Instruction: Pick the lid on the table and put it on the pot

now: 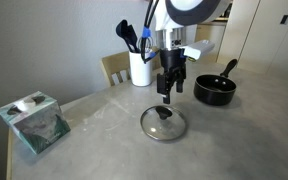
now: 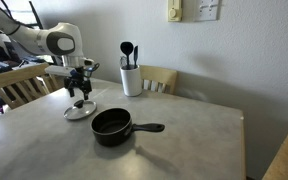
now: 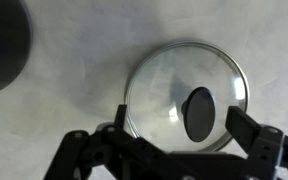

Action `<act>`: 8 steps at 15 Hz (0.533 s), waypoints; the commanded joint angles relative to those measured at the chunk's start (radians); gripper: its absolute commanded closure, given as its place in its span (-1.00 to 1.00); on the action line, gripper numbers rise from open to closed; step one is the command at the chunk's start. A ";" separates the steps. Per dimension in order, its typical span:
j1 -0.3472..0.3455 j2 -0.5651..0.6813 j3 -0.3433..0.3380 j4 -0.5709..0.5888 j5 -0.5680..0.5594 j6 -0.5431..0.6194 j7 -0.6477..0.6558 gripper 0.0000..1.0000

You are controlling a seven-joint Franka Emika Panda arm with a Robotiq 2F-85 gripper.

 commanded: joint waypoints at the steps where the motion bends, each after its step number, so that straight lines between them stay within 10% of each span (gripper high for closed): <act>1: 0.009 0.096 0.000 0.111 -0.029 -0.008 -0.031 -1.00; 8: 0.095 0.120 0.061 0.126 -0.024 0.007 -0.020 -1.00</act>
